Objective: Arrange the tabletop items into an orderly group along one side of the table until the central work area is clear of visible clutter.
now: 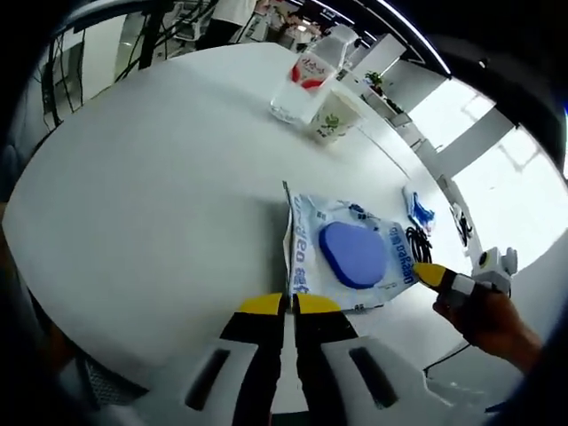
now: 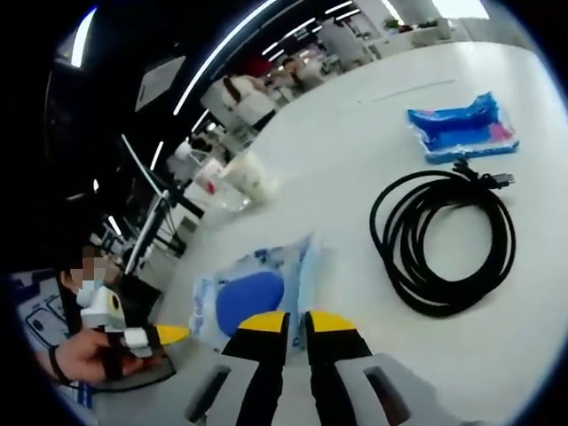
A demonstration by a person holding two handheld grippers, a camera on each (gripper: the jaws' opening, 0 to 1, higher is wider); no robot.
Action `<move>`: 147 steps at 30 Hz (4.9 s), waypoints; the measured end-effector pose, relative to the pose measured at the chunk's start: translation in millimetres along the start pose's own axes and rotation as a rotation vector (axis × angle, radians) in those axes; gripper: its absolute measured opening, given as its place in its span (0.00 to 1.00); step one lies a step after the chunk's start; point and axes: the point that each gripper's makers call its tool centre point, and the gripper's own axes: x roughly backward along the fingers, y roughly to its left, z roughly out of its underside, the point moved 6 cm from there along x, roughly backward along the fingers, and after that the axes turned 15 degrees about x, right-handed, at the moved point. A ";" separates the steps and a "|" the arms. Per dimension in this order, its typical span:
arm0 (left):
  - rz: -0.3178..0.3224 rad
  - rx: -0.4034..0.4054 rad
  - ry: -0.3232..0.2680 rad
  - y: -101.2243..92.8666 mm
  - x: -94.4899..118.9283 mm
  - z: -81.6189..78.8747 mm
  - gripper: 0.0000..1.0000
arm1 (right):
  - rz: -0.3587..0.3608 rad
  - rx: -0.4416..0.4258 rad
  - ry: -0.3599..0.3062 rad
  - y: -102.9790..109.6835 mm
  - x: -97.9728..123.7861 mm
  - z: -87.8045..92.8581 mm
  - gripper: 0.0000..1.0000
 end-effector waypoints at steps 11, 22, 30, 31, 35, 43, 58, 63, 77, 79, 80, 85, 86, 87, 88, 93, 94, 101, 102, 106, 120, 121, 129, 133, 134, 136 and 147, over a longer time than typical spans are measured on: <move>0.021 -0.021 0.011 -16.1 2.7 -11.1 0.00 | -0.025 -0.050 -0.059 1.7 1.4 -3.4 0.00; 0.021 0.023 -0.025 -13.8 -3.4 -17.0 0.00 | -0.028 -0.051 -0.053 -0.6 6.1 -3.3 0.00; 0.024 0.046 -0.050 -8.2 -0.9 -22.7 0.00 | -0.043 0.009 -0.036 -1.3 13.7 0.8 0.00; 0.024 0.042 -0.051 -8.5 -1.2 -22.9 0.01 | -0.040 0.014 -0.029 -2.0 14.0 1.5 0.01; 0.027 0.030 -0.044 -8.6 -2.1 -22.2 0.06 | -0.039 0.012 -0.014 -2.8 15.2 2.8 0.08; 0.046 0.015 0.000 -7.5 -8.4 -11.2 0.14 | -0.041 0.008 0.046 -2.0 5.9 6.7 0.28; 0.048 -0.021 0.022 -11.2 -18.6 -14.5 0.10 | -0.016 0.019 0.117 10.7 -14.9 2.5 0.17; 0.054 -0.061 0.026 -20.4 -23.6 -20.2 0.02 | 0.025 0.118 0.101 6.4 -6.7 -12.4 0.01; 0.158 -0.099 0.026 -79.4 -57.0 -36.6 0.00 | 0.064 0.190 0.045 -32.6 19.4 -53.8 0.00; 0.170 -0.099 0.033 -88.8 -64.2 -37.3 0.00 | 0.077 0.191 0.038 -40.9 22.2 -58.6 0.00; 0.179 -0.102 0.034 -94.3 -68.4 -38.1 0.00 | 0.083 0.194 0.036 -43.9 22.7 -60.5 0.00; 0.197 -0.096 0.041 -109.0 -83.2 -41.5 0.00 | 0.109 0.200 0.015 -59.4 24.4 -76.2 0.00; 0.201 -0.094 0.044 -113.5 -88.1 -43.6 0.00 | 0.116 0.199 0.006 -65.1 23.3 -82.3 0.00; 0.204 -0.094 0.045 -115.9 -91.3 -45.1 0.00 | 0.120 0.198 0.000 -68.9 22.0 -87.2 0.00; 0.207 -0.093 0.046 -118.2 -94.0 -46.4 0.00 | 0.122 0.200 -0.005 -71.6 20.9 -90.5 0.00; 0.249 0.039 0.021 -121.2 -115.5 -59.8 0.00 | 0.119 0.202 -0.020 -83.1 7.7 -106.6 0.00; 0.246 0.020 0.020 -120.9 -116.9 -61.6 0.00 | 0.116 0.204 -0.022 -84.0 5.1 -108.8 0.00; 0.246 0.020 0.035 -120.1 -130.9 -65.9 0.00 | 0.102 0.208 -0.043 -97.7 -16.8 -130.0 0.00; 0.241 0.014 0.036 -119.8 -133.4 -65.9 0.00 | 0.101 0.213 -0.042 -99.2 -21.3 -131.5 0.00; 0.234 0.037 0.038 -118.7 -140.3 -65.4 0.00 | 0.117 0.234 -0.024 -106.4 -31.7 -131.1 0.00; 0.277 0.130 -0.006 -132.2 -159.4 -76.5 0.00 | 0.207 0.143 -0.051 -133.9 -35.3 -125.5 0.01; 0.279 0.133 -0.007 -133.8 -158.5 -74.9 0.00 | 0.210 0.132 -0.058 -135.0 -34.0 -125.7 0.01; 0.297 0.128 -0.035 -143.4 -169.6 -77.1 0.00 | 0.245 0.129 -0.056 -134.7 -23.5 -119.3 0.01; 0.284 0.133 -0.068 -139.2 -169.1 -85.1 0.00 | 0.226 0.136 -0.045 -132.0 -30.7 -119.8 0.01; 0.279 0.132 -0.076 -137.8 -168.4 -87.0 0.00 | 0.218 0.134 -0.045 -131.1 -32.6 -120.4 0.01; 0.271 0.143 -0.095 -134.2 -166.6 -91.5 0.00 | 0.201 0.140 -0.038 -129.5 -38.5 -121.5 0.01; 0.198 0.128 -0.138 -122.6 -159.7 -91.9 0.01 | 0.171 0.202 0.017 -127.6 -55.8 -122.8 0.04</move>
